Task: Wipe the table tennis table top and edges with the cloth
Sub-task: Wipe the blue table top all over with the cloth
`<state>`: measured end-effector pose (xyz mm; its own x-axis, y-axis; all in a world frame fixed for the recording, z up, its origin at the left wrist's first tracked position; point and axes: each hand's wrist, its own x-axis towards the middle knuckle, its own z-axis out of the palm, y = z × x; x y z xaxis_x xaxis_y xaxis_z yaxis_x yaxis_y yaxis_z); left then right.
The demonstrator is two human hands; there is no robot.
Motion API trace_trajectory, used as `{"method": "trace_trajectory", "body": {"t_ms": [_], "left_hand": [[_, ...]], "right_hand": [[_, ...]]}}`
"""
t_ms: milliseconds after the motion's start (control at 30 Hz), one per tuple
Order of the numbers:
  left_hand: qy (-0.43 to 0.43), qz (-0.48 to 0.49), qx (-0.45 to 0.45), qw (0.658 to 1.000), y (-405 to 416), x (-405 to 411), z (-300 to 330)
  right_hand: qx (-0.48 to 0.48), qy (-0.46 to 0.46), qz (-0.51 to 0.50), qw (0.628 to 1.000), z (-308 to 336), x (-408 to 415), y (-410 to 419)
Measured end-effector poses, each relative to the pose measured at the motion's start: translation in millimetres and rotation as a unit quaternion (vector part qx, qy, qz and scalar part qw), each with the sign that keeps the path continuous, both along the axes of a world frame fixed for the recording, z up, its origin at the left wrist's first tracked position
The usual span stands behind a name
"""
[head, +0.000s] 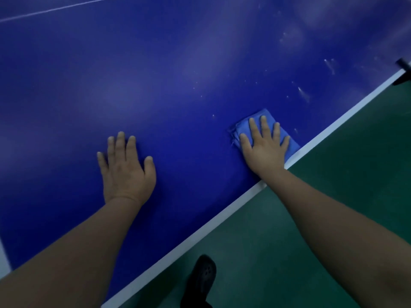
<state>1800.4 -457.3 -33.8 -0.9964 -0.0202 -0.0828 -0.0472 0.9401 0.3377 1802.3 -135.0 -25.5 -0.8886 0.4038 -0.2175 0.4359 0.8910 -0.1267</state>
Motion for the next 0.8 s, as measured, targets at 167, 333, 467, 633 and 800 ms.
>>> {"method": "trace_trajectory", "body": {"t_ms": [167,333,467,633,800], "left_hand": [[-0.014,-0.002,-0.024,1.000,0,-1,-5],[-0.015,-0.001,-0.020,1.000,1,-2,-2],[-0.006,-0.006,-0.018,1.000,0,-2,-5],[0.015,-0.009,-0.005,1.000,-1,0,-7],[0.003,-0.010,-0.012,1.000,0,-2,-7]], "right_hand": [[0.014,-0.004,0.275,0.961,-8,45,-39],[0.026,-0.005,0.194,0.981,-5,16,35],[0.040,0.017,0.254,0.966,-9,21,-14],[-0.009,0.062,0.459,0.886,-18,-15,-101],[0.025,0.033,0.298,0.954,-11,-140,-41]]}}
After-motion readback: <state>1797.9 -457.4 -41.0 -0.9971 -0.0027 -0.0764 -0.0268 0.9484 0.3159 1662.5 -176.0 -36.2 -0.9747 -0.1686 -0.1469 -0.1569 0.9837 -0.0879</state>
